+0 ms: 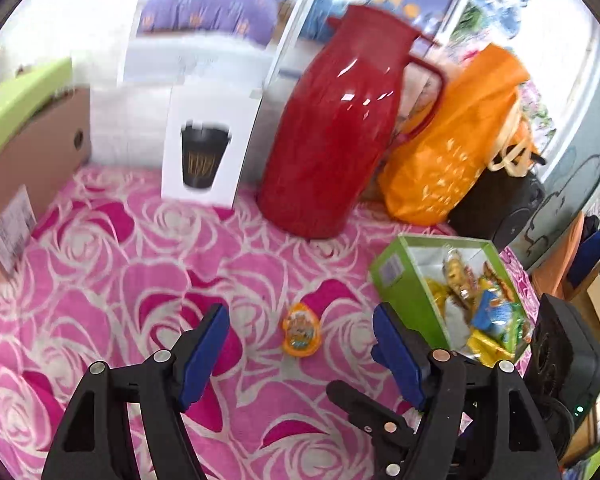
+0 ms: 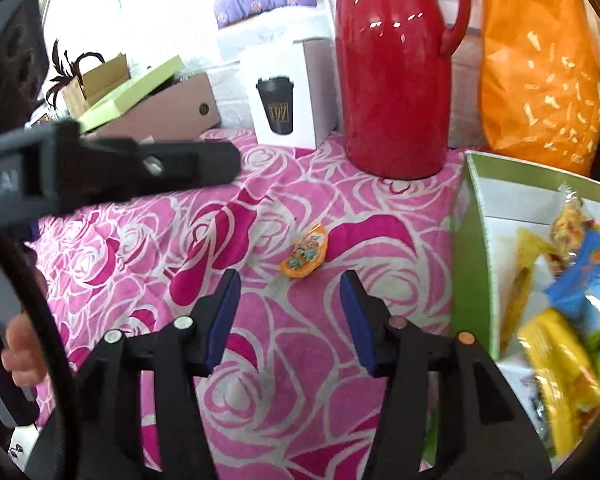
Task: Organize snacks
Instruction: 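Grasp the orange round snack with the left gripper, then carry the orange snack into the box and open the left gripper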
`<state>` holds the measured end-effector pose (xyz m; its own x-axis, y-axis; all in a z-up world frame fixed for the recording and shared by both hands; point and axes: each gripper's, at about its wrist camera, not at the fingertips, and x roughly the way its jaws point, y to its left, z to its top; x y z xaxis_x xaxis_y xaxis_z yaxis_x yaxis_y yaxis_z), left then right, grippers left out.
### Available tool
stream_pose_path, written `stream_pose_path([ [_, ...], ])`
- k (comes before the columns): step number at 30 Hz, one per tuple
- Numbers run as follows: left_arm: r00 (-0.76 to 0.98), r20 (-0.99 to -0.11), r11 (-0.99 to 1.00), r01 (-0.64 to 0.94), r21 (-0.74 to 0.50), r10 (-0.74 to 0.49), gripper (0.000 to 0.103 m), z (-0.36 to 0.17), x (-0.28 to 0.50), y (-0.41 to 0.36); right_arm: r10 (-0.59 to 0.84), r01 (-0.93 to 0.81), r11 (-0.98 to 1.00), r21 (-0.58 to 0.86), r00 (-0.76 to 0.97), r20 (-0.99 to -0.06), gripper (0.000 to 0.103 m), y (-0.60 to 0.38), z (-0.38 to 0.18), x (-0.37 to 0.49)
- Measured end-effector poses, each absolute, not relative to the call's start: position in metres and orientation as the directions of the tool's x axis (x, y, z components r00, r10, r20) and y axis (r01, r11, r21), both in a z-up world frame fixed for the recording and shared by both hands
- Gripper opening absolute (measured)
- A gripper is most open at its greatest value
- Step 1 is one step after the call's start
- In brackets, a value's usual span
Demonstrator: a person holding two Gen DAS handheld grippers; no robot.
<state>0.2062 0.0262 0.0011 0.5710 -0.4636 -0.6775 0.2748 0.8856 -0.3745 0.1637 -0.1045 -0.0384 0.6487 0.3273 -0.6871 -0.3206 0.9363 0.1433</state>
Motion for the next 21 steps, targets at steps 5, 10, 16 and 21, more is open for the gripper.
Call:
stream_pose_path([
  [5, 0.486, -0.707, 0.857, 0.321, -0.402, -0.514, 0.067, -0.028, 0.22, 0.01, 0.33, -0.296, 0.939, 0.173, 0.635, -0.699, 0.054, -0.108, -0.054, 0.184],
  [10, 0.411, -0.731, 0.832, 0.37, -0.412, -0.545, 0.046, -0.051, 0.236, -0.004, 0.339, -0.286, 0.937, 0.2, 0.615, -0.712, 0.053, -0.111, -0.069, 0.206],
  [16, 0.367, -0.734, 0.815, 0.355, -0.458, -0.572, 0.033, -0.074, 0.252, -0.005, 0.338, -0.305, 0.935, 0.181, 0.61, -0.717, 0.035, -0.105, -0.075, 0.214],
  [21, 0.385, -0.729, 0.821, 0.346, -0.455, -0.566, 0.029, -0.07, 0.249, -0.004, 0.35, -0.302, 0.932, 0.2, 0.611, -0.71, 0.035, -0.107, -0.071, 0.211],
])
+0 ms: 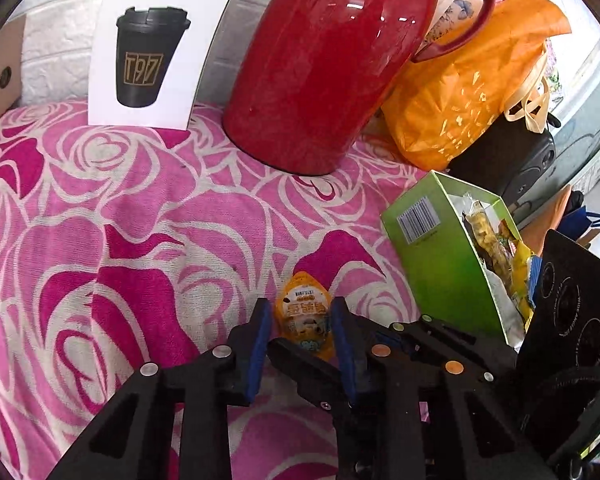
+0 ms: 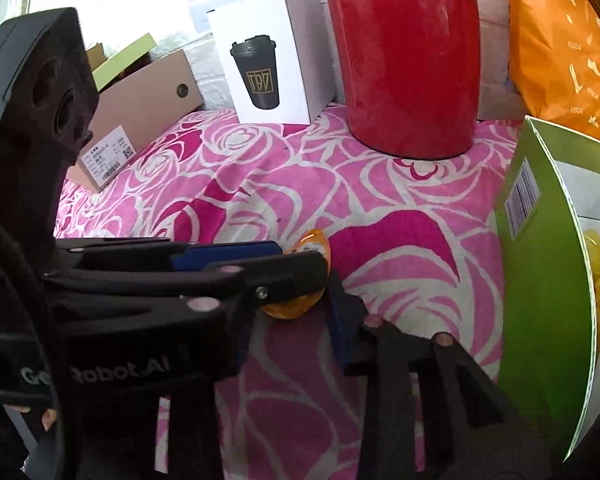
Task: Organize snacks
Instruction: 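Carry the orange snack into the box and open the left gripper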
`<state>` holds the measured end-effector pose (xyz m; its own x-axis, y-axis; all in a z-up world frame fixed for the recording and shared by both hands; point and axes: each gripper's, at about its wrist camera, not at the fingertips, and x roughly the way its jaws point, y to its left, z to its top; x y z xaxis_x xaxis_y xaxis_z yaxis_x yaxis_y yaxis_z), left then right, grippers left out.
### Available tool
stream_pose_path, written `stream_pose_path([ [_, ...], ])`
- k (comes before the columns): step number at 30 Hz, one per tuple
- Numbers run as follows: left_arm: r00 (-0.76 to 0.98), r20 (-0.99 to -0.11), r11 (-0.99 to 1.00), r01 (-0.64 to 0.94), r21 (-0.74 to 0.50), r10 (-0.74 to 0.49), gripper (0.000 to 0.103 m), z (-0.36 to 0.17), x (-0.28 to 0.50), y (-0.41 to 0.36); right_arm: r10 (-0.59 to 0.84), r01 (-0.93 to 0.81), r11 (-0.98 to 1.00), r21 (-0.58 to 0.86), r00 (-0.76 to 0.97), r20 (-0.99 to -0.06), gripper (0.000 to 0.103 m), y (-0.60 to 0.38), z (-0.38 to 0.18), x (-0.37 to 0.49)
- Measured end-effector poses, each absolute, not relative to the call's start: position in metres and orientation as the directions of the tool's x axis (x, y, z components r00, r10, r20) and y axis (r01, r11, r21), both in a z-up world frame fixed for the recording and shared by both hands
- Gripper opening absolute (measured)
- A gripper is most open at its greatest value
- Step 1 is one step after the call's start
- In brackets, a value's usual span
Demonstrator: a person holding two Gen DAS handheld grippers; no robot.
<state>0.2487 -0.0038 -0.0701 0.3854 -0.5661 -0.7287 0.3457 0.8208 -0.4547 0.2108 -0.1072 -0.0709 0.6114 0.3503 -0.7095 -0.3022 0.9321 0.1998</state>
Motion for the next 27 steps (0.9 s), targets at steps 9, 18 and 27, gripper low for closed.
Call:
stream_pose_path([
  [9, 0.459, -0.683, 0.82, 0.38, -0.428, -0.569, 0.028, -0.018, 0.213, -0.003, 0.374, -0.328, 0.925, 0.193, 0.69, -0.619, 0.034, -0.109, -0.02, 0.167],
  [18, 0.513, -0.617, 0.792, 0.499, -0.351, -0.597, 0.027, 0.052, 0.165, -0.044, 0.34, -0.288, 0.94, 0.181, 0.79, -0.511, 0.034, -0.148, 0.033, 0.113],
  [27, 0.43, -0.603, 0.697, 0.643, -0.318, -0.672, 0.027, 0.071, 0.145, -0.153, 0.204, -0.123, 0.973, 0.197, 0.855, -0.478, 0.034, -0.25, 0.049, 0.075],
])
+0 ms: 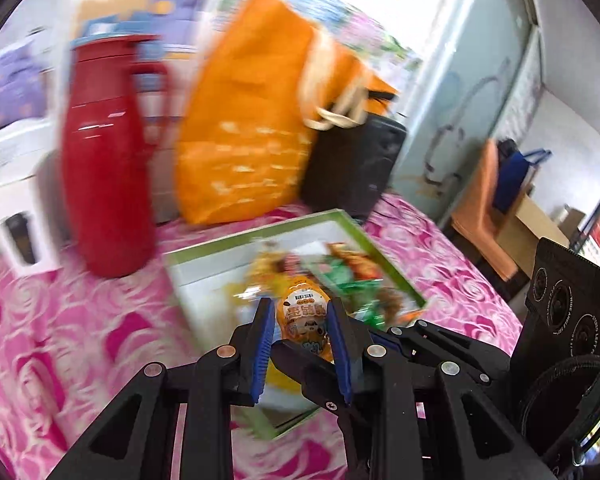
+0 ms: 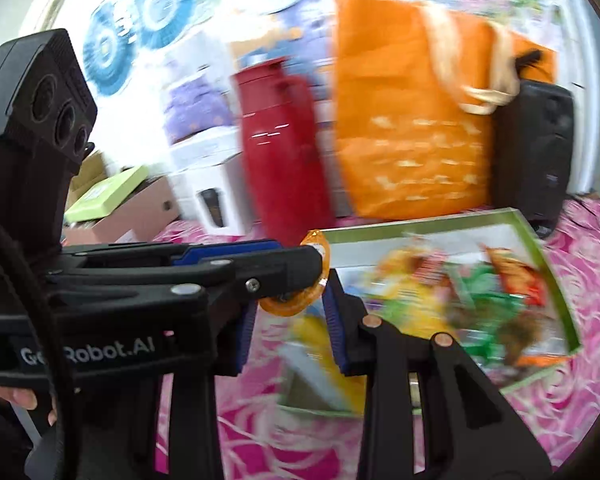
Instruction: Organize snacks
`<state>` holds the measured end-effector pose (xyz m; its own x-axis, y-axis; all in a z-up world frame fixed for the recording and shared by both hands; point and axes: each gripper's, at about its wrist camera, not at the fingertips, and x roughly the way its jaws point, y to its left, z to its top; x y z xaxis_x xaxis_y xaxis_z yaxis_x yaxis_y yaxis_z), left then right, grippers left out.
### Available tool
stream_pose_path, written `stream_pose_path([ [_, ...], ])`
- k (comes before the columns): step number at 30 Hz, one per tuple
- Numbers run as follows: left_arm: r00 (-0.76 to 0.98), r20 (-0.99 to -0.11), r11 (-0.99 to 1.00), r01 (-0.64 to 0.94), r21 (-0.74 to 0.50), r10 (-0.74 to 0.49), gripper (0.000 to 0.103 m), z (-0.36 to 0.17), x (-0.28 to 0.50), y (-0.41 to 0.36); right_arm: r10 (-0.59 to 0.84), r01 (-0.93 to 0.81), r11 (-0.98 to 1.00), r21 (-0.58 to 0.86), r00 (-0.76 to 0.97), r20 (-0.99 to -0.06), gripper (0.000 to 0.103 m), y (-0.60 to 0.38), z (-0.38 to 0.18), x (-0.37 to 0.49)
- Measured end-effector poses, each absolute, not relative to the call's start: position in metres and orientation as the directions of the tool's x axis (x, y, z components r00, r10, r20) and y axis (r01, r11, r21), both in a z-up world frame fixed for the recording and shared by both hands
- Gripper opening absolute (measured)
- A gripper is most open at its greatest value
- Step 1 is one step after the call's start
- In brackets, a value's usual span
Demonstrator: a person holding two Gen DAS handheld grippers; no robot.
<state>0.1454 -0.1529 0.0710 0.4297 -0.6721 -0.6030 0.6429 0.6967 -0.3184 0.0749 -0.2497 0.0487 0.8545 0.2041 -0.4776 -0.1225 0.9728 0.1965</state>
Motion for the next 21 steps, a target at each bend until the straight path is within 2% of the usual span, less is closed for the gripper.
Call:
stream_pose_path([
  [3, 0.417, -0.607, 0.675, 0.681, -0.284, -0.677, 0.027, 0.068, 0.146, -0.193, 0.177, -0.074, 0.972, 0.223, 0.856, -0.485, 0.035, -0.285, 0.043, 0.075],
  [5, 0.448, -0.606, 0.694, 0.674, -0.254, -0.657, 0.028, 0.066, 0.146, -0.207, 0.123, -0.033, 0.982, 0.184, 0.854, -0.505, 0.036, -0.294, 0.038, 0.08],
  [6, 0.47, -0.608, 0.712, 0.66, -0.239, -0.639, 0.039, 0.065, 0.149, -0.211, 0.104, -0.021, 0.987, 0.162, 0.845, -0.525, 0.048, -0.299, 0.033, 0.083],
  [7, 0.484, -0.616, 0.731, 0.64, -0.235, -0.622, 0.066, 0.064, 0.151, -0.211, 0.097, -0.017, 0.988, 0.152, 0.839, -0.536, 0.077, -0.302, 0.031, 0.083],
  [8, 0.501, -0.618, 0.752, 0.616, -0.237, -0.605, 0.079, 0.065, 0.152, -0.208, 0.086, -0.01, 0.99, 0.142, 0.836, -0.541, 0.092, -0.305, 0.028, 0.081],
  [9, 0.534, -0.602, 0.773, 0.586, -0.242, -0.594, 0.086, 0.066, 0.151, -0.202, 0.079, -0.007, 0.991, 0.137, 0.845, -0.529, 0.102, -0.308, 0.027, 0.077],
  [11, 0.564, -0.586, 0.789, 0.566, -0.239, -0.582, 0.087, 0.068, 0.148, -0.191, 0.078, -0.012, 0.991, 0.131, 0.856, -0.511, 0.102, -0.31, 0.027, 0.069],
  [14, 0.603, -0.606, 0.832, 0.521, -0.192, -0.518, 0.089, 0.071, 0.145, -0.183, 0.074, -0.007, 0.992, 0.129, 0.849, -0.523, 0.102, -0.31, 0.027, 0.063],
  [21, 0.642, -0.607, 0.864, 0.475, -0.165, -0.469, 0.089, 0.081, 0.116, -0.161, 0.051, 0.009, 0.995, 0.104, 0.828, -0.559, 0.102, -0.306, 0.044, 0.034],
])
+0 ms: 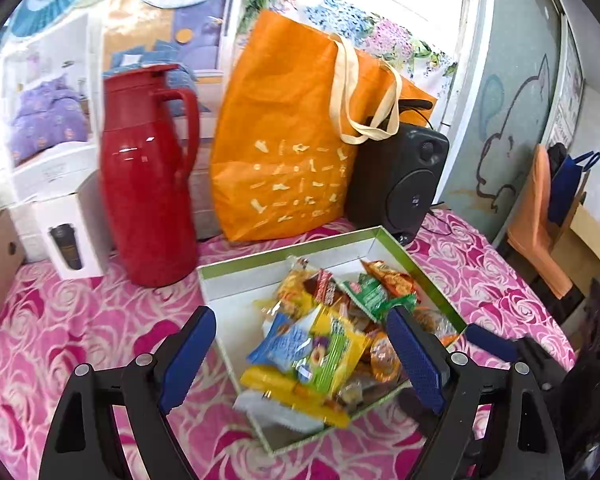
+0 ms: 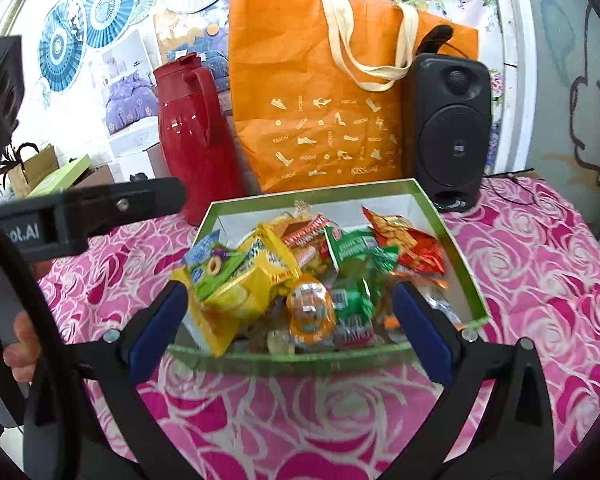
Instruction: Organize snacks
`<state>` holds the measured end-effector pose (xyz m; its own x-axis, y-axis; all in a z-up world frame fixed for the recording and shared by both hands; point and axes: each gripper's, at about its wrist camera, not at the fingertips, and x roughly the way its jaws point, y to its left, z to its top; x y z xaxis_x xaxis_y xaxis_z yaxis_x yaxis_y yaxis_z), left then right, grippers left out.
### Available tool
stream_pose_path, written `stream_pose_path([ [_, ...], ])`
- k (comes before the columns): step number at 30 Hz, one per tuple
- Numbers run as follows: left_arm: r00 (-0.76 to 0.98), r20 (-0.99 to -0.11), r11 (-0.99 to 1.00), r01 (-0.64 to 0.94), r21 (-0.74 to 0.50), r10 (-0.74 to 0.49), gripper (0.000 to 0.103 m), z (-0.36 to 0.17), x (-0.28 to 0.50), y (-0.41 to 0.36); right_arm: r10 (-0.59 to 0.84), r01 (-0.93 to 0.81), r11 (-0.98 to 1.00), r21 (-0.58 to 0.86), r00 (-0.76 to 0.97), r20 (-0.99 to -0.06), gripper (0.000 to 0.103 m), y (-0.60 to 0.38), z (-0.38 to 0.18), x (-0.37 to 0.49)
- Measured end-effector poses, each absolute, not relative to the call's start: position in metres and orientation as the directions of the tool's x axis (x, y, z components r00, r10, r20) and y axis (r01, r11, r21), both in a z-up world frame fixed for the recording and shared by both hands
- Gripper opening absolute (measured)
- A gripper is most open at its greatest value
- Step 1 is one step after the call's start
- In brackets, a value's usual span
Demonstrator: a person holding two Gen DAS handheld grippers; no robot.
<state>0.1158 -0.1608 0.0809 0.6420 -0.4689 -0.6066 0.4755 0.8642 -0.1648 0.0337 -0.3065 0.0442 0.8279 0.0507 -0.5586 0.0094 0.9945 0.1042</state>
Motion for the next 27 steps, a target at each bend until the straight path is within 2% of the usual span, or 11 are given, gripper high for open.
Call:
stream_pose_path([
  [4, 0.7, -0.602, 0.911, 0.394, -0.122, -0.384, 0.089, 0.084, 0.092, -0.147, 0.022, 0.046, 0.994, 0.098, 0.799, -0.601, 0.102, -0.31, 0.052, 0.008],
  [8, 0.683, -0.619, 0.912, 0.382, -0.151, -0.389, 0.089, 0.077, 0.069, -0.133, -0.031, 0.101, 0.992, 0.073, 0.768, -0.64, 0.102, -0.316, 0.046, -0.016],
  [11, 0.684, -0.646, 0.928, 0.355, -0.112, -0.34, 0.09, 0.066, 0.049, -0.13, -0.048, 0.128, 0.989, 0.075, 0.755, -0.654, 0.102, -0.32, 0.039, -0.03],
  [19, 0.655, -0.711, 0.943, 0.331, -0.036, -0.257, 0.09, 0.031, 0.016, -0.131, -0.094, 0.171, 0.984, 0.049, 0.731, -0.676, 0.102, -0.322, 0.024, -0.056],
  [27, 0.67, -0.699, 0.941, 0.337, -0.012, -0.249, 0.09, 0.028, -0.002, -0.129, -0.093, 0.167, 0.985, 0.047, 0.736, -0.671, 0.102, -0.317, 0.025, -0.065],
])
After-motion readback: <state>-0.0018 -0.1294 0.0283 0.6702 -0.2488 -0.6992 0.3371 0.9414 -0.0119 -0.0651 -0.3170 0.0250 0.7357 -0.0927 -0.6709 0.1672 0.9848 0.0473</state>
